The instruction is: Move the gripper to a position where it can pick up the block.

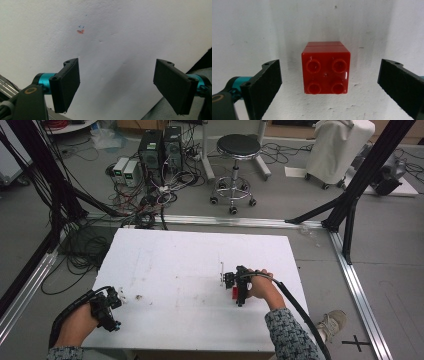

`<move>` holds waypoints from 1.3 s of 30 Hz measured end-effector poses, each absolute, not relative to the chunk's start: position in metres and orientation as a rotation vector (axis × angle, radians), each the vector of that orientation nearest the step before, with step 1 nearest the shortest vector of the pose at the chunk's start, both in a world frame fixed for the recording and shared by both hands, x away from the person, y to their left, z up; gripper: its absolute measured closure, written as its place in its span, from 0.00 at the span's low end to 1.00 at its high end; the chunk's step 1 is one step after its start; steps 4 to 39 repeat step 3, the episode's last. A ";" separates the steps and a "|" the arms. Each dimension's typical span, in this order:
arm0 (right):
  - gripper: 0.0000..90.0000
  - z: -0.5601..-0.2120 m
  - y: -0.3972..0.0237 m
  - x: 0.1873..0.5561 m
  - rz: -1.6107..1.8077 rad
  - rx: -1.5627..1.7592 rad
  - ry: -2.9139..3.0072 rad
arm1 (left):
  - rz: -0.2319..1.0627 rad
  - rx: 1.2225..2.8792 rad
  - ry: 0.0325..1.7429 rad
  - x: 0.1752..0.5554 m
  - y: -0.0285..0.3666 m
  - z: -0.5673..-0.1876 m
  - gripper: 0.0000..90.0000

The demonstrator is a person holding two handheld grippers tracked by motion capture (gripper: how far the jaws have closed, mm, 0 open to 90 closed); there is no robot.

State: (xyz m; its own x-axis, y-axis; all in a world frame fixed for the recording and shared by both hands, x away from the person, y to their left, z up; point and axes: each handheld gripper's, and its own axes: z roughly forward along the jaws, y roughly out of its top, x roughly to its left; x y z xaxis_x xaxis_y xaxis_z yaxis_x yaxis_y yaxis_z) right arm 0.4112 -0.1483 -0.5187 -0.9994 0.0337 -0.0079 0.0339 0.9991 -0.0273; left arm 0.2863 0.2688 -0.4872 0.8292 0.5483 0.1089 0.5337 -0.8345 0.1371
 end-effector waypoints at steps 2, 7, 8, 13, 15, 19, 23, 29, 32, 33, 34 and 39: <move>0.05 -0.519 -0.148 0.412 -0.027 0.038 3.130 | 0.210 2.907 0.861 0.286 0.269 -0.487 0.24; 0.05 -0.518 -0.148 0.411 -0.028 0.047 3.125 | 0.208 2.907 0.857 0.287 0.268 -0.487 0.24; 0.05 -0.518 -0.148 0.411 -0.028 0.047 3.125 | 0.208 2.907 0.857 0.287 0.268 -0.487 0.24; 0.05 -0.518 -0.148 0.411 -0.028 0.047 3.125 | 0.208 2.907 0.857 0.287 0.268 -0.487 0.24; 0.05 -0.518 -0.148 0.411 -0.028 0.047 3.125 | 0.208 2.907 0.857 0.287 0.268 -0.487 0.24; 0.05 -0.518 -0.148 0.411 -0.028 0.047 3.125 | 0.208 2.907 0.857 0.287 0.268 -0.487 0.24; 0.05 -0.518 -0.148 0.411 -0.028 0.047 3.125 | 0.208 2.907 0.857 0.287 0.268 -0.487 0.24; 0.05 -0.518 -0.148 0.411 -0.028 0.047 3.125 | 0.208 2.907 0.857 0.287 0.268 -0.487 0.24; 0.05 -0.518 -0.148 0.411 -0.028 0.047 3.125 | 0.208 2.907 0.857 0.287 0.268 -0.487 0.24; 0.05 -0.518 -0.148 0.411 -0.028 0.047 3.125 | 0.208 2.907 0.857 0.287 0.268 -0.487 0.24; 0.05 -0.518 -0.148 0.411 -0.028 0.047 3.125 | 0.208 2.907 0.857 0.287 0.268 -0.487 0.24; 0.05 -0.518 -0.148 0.411 -0.028 0.047 3.125 | 0.208 2.907 0.857 0.287 0.268 -0.487 0.24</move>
